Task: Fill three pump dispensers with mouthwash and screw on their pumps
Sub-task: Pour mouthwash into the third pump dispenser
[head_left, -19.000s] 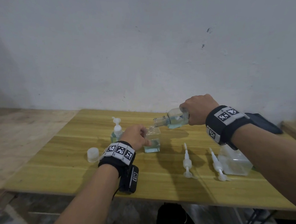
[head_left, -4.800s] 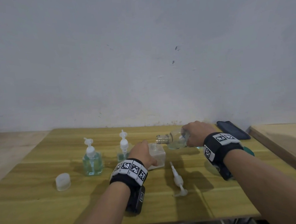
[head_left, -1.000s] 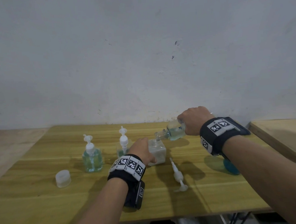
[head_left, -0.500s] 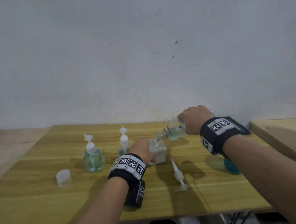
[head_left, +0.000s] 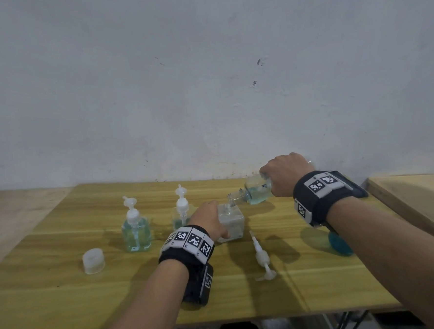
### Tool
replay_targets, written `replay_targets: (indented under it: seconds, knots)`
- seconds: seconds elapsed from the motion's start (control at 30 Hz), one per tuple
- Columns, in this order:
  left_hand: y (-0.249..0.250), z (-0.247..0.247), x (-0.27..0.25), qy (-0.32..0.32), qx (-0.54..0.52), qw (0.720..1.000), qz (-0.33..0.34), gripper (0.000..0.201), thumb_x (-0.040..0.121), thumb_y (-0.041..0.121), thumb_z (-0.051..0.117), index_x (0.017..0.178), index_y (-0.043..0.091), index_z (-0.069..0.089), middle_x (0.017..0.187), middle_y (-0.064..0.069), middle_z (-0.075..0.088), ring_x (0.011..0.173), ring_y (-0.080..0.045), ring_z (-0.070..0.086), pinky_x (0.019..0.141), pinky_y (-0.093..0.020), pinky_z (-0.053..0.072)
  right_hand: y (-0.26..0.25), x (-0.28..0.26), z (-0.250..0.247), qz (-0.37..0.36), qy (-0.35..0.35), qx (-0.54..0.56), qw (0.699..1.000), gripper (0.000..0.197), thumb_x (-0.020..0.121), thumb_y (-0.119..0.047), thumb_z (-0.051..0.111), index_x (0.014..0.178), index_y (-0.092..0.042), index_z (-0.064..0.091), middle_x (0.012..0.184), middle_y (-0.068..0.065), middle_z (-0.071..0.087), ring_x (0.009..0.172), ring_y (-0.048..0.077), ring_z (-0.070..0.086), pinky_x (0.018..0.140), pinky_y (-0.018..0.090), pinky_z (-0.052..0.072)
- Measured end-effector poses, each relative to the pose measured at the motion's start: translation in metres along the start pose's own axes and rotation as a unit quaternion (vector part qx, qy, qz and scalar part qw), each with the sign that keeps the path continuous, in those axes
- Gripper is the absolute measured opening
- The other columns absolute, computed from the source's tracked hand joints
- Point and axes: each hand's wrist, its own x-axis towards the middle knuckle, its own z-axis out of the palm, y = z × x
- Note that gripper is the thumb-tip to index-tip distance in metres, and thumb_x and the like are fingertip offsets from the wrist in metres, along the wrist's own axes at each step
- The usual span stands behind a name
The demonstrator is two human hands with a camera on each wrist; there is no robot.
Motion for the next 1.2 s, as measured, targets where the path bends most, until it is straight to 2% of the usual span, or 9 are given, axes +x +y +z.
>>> replay_targets:
  seconds: [0.5,0.77,0.9,1.2]
  knots:
    - [-0.0008,0.0004,0.0010,0.003,-0.003,1.000,0.004,0.086,0.075,0.020,0.082,0.145,0.009,0.034,0.145,-0.006,0.044,0.131,-0.026,0.044,0.105,-0.036,0.041,-0.0015,-0.0001,-0.0051,-0.003,0.001,-0.014,1.000,0.028,0.083,-0.023,0.055,0.109,-0.030,0.064,0.098,-0.005,0.067,0.092,0.021,0.063,0.074,0.032,0.036]
    - [-0.0017,0.0005,0.0013,0.002,-0.002,1.000,0.003,0.084,0.074,0.020,0.083,0.144,0.010,0.036,0.143,-0.005,0.046,0.129,-0.025,0.046,0.103,-0.035,0.041,-0.0019,0.0012,-0.0059,-0.005,0.005,-0.021,1.000,0.028,0.082,-0.023,0.055,0.108,-0.030,0.064,0.097,-0.006,0.067,0.090,0.020,0.063,0.074,0.032,0.035]
    - [-0.0010,0.0007,0.0020,0.004,-0.006,1.000,0.001,0.083,0.074,0.019,0.083,0.143,0.010,0.037,0.141,-0.005,0.047,0.128,-0.025,0.047,0.102,-0.034,0.042,-0.0020,0.0015,-0.0063,-0.006,0.004,-0.021,1.000,0.028,0.083,-0.023,0.055,0.109,-0.030,0.064,0.098,-0.005,0.067,0.092,0.020,0.063,0.079,0.033,0.038]
    - [-0.0014,0.0008,0.0029,0.006,-0.003,1.000,0.002,0.087,0.073,0.019,0.083,0.145,0.011,0.035,0.144,-0.006,0.045,0.131,-0.026,0.045,0.105,-0.037,0.042,-0.0022,0.0040,-0.0056,-0.005,0.006,-0.029,1.000,0.028,0.082,-0.024,0.057,0.108,-0.030,0.064,0.096,-0.006,0.066,0.090,0.021,0.063,0.074,0.031,0.032]
